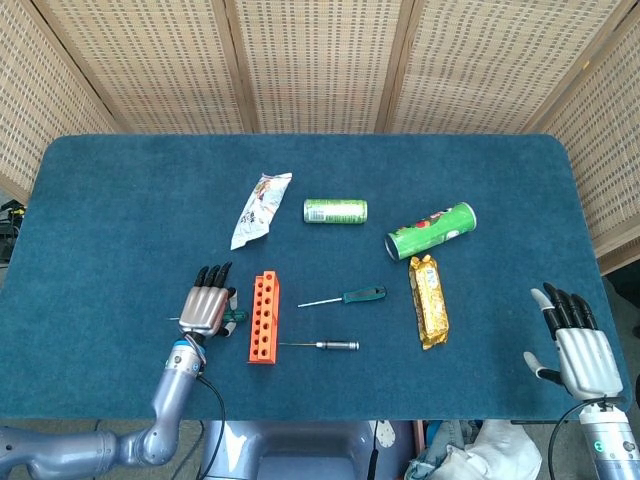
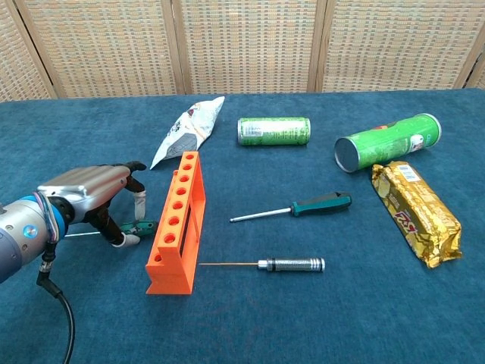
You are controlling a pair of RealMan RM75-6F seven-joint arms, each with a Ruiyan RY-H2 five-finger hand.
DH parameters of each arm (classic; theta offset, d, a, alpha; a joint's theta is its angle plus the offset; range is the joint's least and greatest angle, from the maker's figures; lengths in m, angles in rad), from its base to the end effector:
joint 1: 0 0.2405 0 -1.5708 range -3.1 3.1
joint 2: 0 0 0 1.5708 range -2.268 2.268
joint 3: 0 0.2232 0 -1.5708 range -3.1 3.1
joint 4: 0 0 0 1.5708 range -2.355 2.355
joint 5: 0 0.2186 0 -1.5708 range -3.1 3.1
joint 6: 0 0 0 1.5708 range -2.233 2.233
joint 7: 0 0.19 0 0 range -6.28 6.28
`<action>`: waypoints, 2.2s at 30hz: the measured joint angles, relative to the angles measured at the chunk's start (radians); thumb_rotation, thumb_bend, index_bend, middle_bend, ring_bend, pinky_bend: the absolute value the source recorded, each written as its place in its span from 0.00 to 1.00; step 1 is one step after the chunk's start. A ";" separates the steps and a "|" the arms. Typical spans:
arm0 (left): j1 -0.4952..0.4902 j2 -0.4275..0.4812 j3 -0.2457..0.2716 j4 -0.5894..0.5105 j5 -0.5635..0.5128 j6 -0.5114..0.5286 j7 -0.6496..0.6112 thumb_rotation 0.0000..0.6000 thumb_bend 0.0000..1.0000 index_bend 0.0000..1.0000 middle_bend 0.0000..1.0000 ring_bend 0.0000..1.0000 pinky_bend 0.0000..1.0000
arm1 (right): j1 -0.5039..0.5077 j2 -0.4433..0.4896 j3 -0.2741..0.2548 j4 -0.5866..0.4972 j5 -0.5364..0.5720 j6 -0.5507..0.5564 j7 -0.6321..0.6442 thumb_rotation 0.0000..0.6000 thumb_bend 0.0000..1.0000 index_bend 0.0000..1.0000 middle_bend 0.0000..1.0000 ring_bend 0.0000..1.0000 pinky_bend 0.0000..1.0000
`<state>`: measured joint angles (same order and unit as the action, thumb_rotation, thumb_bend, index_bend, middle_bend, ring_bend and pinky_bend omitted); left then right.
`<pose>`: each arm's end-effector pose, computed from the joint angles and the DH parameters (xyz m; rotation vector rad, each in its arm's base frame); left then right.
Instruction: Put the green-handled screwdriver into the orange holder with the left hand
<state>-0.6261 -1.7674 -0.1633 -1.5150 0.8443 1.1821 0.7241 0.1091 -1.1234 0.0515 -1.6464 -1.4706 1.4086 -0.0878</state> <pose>-0.1390 0.3175 -0.0826 -1.6880 -1.0492 -0.6852 -0.2815 -0.2312 0.1206 1.4385 -0.9193 0.8308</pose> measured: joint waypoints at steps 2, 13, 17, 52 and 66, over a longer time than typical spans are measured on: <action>0.002 0.007 0.000 -0.006 0.010 0.004 -0.010 1.00 0.30 0.61 0.00 0.00 0.00 | 0.000 0.000 0.000 0.000 -0.001 0.001 0.001 1.00 0.23 0.00 0.00 0.00 0.00; 0.060 0.150 -0.023 -0.193 0.094 0.074 -0.145 1.00 0.30 0.61 0.00 0.00 0.00 | -0.001 0.001 0.001 0.002 0.003 0.001 0.008 1.00 0.23 0.00 0.00 0.00 0.00; 0.090 0.226 -0.048 -0.282 0.124 0.090 -0.248 1.00 0.31 0.62 0.00 0.00 0.00 | -0.001 0.001 0.002 0.001 0.006 0.000 0.006 1.00 0.23 0.00 0.00 0.00 0.00; 0.083 0.198 -0.193 -0.368 0.337 0.018 -0.887 1.00 0.32 0.63 0.08 0.00 0.00 | 0.005 -0.006 -0.002 0.001 0.003 -0.011 0.000 1.00 0.23 0.00 0.00 0.00 0.00; 0.026 0.137 -0.212 -0.279 0.381 -0.006 -0.973 1.00 0.32 0.64 0.08 0.00 0.00 | 0.008 -0.009 -0.006 0.007 -0.001 -0.017 0.006 1.00 0.23 0.00 0.00 0.00 0.00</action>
<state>-0.5997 -1.6303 -0.3751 -1.7944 1.2253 1.1756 -0.2486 0.1169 -1.1326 0.0457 -1.6394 -1.4713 1.3918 -0.0816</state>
